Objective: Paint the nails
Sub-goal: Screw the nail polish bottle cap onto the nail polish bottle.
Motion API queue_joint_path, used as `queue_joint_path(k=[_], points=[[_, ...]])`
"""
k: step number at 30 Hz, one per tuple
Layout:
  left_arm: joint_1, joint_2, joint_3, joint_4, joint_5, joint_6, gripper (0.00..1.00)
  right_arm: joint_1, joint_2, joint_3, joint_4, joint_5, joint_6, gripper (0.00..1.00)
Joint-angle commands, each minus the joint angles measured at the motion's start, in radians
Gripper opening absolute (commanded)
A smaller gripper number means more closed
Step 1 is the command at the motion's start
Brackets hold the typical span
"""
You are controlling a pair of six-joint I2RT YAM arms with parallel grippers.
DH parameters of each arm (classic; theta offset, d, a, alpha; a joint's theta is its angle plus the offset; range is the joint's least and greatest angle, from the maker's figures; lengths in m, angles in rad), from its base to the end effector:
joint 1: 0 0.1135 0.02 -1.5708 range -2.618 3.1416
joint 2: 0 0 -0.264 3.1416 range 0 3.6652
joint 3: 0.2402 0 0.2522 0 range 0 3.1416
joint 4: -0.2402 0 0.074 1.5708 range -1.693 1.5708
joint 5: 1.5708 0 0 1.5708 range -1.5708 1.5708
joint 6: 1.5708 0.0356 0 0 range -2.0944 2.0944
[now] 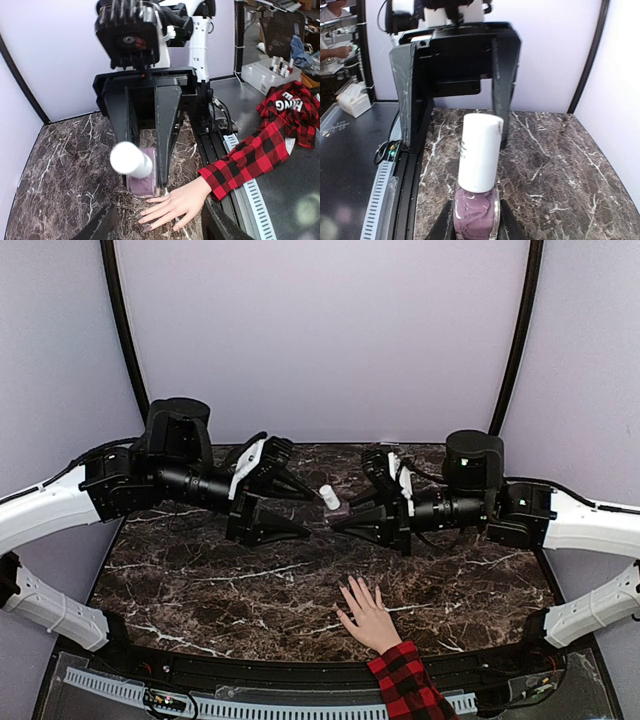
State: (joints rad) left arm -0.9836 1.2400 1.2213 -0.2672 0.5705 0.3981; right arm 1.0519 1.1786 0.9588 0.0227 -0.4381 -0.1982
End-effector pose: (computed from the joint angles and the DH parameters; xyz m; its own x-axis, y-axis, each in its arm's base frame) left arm 0.1391 -0.2438 0.3893 0.2389 0.2300 -0.9434 0.9710 -0.0588 0.2315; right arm 0.1235 0.2467 0.3418 0.1002 -0.1840 -0.9778 -0.9924 0.0527 -0.1116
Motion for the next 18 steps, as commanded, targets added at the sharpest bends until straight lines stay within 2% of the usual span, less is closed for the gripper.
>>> queue_joint_path(k=[1, 9, 13, 18], points=[[0.019, -0.057, -0.048, 0.179, -0.129, -0.15, 0.6, 0.003, -0.035, -0.012, 0.166, 0.201, 0.067, 0.0], [0.048, -0.032, -0.035, 0.384, -0.18, -0.423, 0.6, -0.002, -0.019, -0.002, 0.208, 0.361, 0.126, 0.0], [0.049, -0.001, -0.002, 0.407, -0.209, -0.492, 0.6, -0.003, -0.01, 0.011, 0.203, 0.427, 0.148, 0.0], [0.049, 0.063, 0.05, 0.42, -0.208, -0.548, 0.56, -0.004, 0.025, 0.033, 0.194, 0.415, 0.151, 0.0]])
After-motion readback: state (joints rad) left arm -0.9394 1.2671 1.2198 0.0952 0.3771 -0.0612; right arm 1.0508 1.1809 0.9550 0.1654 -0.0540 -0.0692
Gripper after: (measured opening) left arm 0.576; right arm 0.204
